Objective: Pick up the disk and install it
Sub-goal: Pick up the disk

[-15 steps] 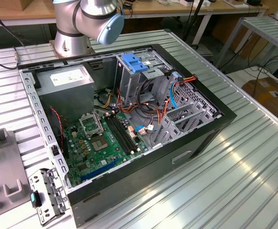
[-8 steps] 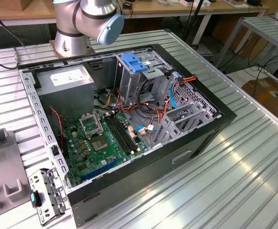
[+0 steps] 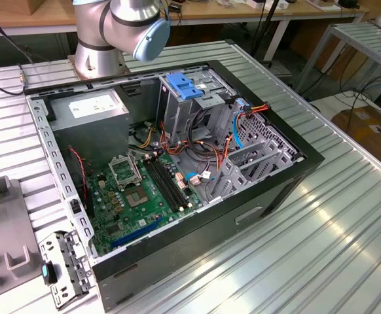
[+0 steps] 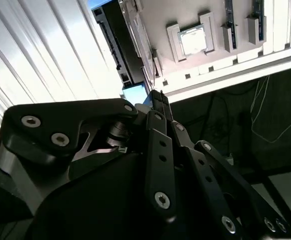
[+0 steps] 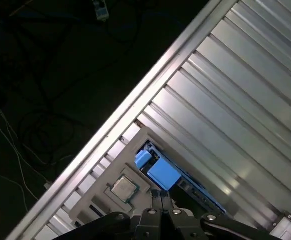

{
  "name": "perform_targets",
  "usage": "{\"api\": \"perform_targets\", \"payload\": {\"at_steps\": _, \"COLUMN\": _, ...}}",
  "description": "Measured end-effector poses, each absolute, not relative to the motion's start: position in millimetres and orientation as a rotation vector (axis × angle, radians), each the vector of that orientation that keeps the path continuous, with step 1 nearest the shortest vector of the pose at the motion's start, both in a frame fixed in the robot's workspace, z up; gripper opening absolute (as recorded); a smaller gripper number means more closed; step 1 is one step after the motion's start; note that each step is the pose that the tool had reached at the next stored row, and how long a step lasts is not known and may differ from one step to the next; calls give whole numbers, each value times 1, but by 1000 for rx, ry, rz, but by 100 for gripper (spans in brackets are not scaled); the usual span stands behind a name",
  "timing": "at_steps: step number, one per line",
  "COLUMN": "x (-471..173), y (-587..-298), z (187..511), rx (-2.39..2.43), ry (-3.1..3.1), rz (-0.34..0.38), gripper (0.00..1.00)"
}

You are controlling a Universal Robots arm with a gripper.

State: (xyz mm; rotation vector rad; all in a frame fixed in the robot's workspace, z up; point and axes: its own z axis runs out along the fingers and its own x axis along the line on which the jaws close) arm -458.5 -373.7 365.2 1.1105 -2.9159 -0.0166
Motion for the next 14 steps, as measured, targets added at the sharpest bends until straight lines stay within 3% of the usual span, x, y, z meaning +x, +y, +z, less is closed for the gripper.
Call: {"api": "perform_targets", "payload": {"at_steps": 14, "x": -459, "y": -374, "z": 365, "rx": 1533, "ry": -2716, "rz": -11, "gripper": 11}}
